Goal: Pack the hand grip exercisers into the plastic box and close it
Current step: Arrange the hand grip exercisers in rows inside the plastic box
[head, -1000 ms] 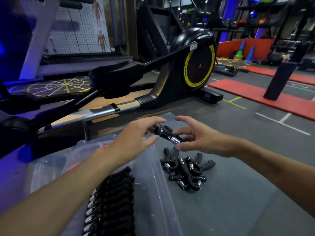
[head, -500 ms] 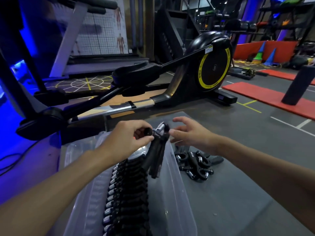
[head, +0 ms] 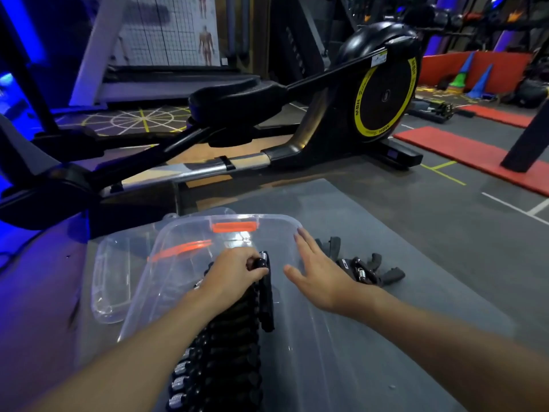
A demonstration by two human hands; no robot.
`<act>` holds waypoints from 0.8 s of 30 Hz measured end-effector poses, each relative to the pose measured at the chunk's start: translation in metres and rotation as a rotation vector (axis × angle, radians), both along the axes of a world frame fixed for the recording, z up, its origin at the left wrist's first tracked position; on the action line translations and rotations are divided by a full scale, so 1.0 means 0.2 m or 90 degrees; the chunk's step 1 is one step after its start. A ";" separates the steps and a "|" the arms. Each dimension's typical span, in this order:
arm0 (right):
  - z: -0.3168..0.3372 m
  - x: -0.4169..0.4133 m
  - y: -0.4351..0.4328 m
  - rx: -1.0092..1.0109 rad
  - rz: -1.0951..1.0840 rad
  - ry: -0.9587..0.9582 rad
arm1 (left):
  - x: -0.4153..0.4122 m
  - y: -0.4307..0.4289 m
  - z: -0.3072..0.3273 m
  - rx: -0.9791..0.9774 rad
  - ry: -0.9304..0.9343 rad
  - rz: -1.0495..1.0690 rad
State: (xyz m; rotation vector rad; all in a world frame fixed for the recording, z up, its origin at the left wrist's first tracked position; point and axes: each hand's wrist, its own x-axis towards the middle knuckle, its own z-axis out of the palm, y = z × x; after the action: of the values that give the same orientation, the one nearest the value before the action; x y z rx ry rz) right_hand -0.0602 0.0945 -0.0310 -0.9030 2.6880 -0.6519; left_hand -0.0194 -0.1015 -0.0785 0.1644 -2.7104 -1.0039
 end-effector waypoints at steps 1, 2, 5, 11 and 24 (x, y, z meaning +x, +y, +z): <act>0.00 0.00 0.00 0.000 0.000 0.005 | -0.02 0.00 -0.03 -0.008 -0.012 -0.003; -0.01 -0.01 0.01 0.001 0.002 0.006 | -0.04 0.00 -0.06 -0.028 -0.024 -0.007; -0.01 -0.01 0.01 -0.002 0.005 -0.003 | -0.08 0.01 -0.12 -0.098 -0.081 -0.014; 0.00 0.00 0.01 -0.024 0.007 -0.029 | -0.09 -0.01 -0.21 -0.255 -0.084 0.007; -0.04 -0.16 0.14 -0.246 -0.229 -0.044 | -0.07 0.04 -0.08 -0.126 0.055 -0.005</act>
State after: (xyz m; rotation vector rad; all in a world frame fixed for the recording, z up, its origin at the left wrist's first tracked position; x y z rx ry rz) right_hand -0.0921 0.1222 -0.0389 -0.4558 2.7308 -1.2869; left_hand -0.0330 -0.0936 -0.0951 0.0711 -2.7118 -0.7209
